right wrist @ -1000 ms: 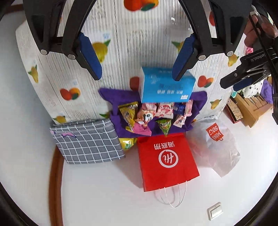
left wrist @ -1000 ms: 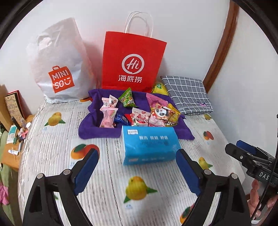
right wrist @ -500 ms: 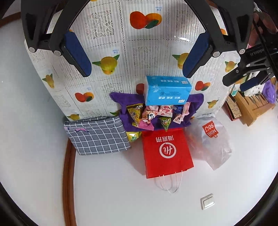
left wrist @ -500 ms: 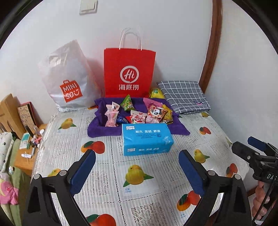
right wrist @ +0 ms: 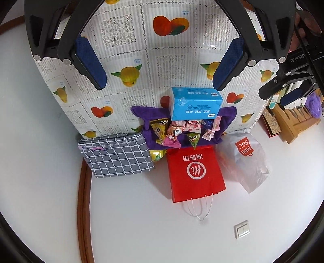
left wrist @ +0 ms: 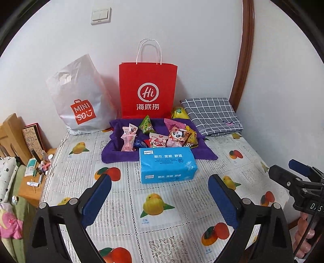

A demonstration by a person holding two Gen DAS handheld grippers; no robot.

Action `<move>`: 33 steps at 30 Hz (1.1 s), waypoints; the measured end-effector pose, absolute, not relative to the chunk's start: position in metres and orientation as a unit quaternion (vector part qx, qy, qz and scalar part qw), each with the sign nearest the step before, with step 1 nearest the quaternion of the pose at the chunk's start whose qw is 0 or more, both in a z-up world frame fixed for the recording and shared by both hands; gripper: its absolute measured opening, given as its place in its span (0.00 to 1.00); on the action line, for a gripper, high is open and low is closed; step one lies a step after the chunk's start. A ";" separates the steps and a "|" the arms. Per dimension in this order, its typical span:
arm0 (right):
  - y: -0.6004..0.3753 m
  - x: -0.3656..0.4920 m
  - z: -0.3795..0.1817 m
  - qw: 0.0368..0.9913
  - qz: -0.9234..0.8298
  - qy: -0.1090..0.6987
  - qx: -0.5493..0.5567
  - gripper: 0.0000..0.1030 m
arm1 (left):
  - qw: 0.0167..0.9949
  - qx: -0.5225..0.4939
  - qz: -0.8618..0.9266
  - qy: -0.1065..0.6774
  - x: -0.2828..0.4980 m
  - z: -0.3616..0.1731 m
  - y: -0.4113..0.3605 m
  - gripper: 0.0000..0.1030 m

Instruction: Organize snacks

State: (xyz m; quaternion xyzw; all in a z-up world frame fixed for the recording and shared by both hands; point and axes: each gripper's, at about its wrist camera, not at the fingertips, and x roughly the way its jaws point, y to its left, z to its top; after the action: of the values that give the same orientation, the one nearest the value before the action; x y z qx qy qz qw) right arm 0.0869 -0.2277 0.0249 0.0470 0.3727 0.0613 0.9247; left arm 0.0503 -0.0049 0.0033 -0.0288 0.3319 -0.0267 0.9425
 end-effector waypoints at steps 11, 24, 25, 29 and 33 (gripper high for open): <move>-0.227 0.086 0.025 0.924 0.063 0.374 0.049 1.00 | 0.942 -0.033 -0.024 0.334 0.050 0.002 -0.002 0.94; -0.226 0.084 0.030 0.926 0.066 0.368 0.048 1.00 | 0.942 -0.034 -0.023 0.333 0.050 0.003 0.000 0.94; -0.226 0.084 0.030 0.926 0.066 0.368 0.048 1.00 | 0.942 -0.034 -0.024 0.333 0.050 0.003 0.000 0.94; -0.226 0.084 0.031 0.927 0.068 0.365 0.048 1.00 | 0.942 -0.033 -0.023 0.333 0.050 0.003 0.000 0.94; -0.225 0.084 0.032 0.927 0.069 0.366 0.047 1.00 | 0.942 -0.034 -0.022 0.333 0.051 0.003 0.000 0.94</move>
State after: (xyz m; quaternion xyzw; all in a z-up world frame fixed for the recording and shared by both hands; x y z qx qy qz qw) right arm 0.0837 -0.2252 0.0316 0.0468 0.3657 0.0686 0.9270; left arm 0.0507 0.0003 0.0033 -0.0342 0.3333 -0.0223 0.9419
